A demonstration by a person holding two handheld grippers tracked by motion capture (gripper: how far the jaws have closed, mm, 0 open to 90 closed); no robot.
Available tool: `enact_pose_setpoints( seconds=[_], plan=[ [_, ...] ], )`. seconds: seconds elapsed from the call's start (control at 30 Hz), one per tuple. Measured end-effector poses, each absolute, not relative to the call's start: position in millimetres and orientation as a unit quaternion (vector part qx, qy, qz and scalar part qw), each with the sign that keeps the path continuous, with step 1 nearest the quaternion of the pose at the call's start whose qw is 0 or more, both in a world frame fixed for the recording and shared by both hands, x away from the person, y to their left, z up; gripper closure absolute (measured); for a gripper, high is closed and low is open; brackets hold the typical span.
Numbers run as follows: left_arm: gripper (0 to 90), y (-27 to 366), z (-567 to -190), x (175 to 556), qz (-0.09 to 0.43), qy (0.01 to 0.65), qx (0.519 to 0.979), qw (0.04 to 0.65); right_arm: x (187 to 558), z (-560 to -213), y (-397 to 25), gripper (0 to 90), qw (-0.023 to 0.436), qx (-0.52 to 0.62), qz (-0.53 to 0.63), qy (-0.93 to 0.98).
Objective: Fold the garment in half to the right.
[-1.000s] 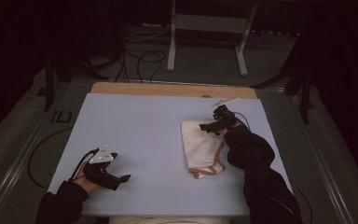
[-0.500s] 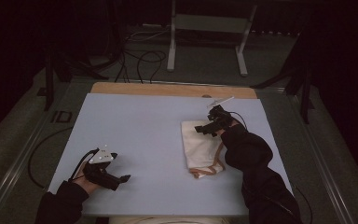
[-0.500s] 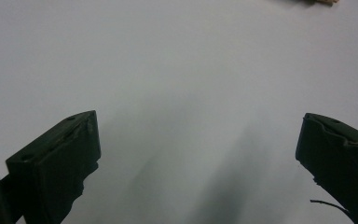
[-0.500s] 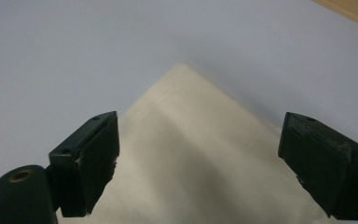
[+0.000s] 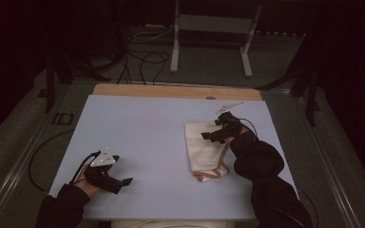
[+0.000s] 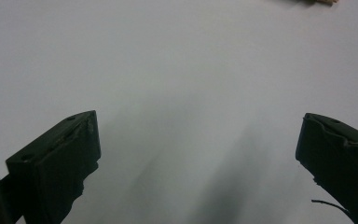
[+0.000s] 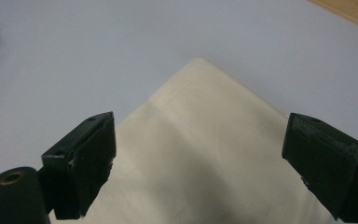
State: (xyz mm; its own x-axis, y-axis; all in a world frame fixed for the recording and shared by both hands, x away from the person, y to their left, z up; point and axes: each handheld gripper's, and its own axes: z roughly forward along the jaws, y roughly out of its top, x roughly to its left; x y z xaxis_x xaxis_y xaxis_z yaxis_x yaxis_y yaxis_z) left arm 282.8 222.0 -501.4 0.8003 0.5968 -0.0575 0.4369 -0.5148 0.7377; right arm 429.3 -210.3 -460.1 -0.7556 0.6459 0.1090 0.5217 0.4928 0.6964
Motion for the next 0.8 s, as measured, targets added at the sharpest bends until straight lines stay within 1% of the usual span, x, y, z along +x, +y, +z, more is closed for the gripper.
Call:
enact_pose_setpoints(
  seconds=[0.5,0.8],
  plan=[
    [0.3,222,-501,283,0.100,0.297,0.866,0.390,401,-459,-229,9.8,0.095,0.333,0.394,0.852],
    [0.2,222,-500,283,0.101,0.298,0.865,0.392,379,-464,-241,9.8,0.094,0.333,0.402,0.848]
  ],
)
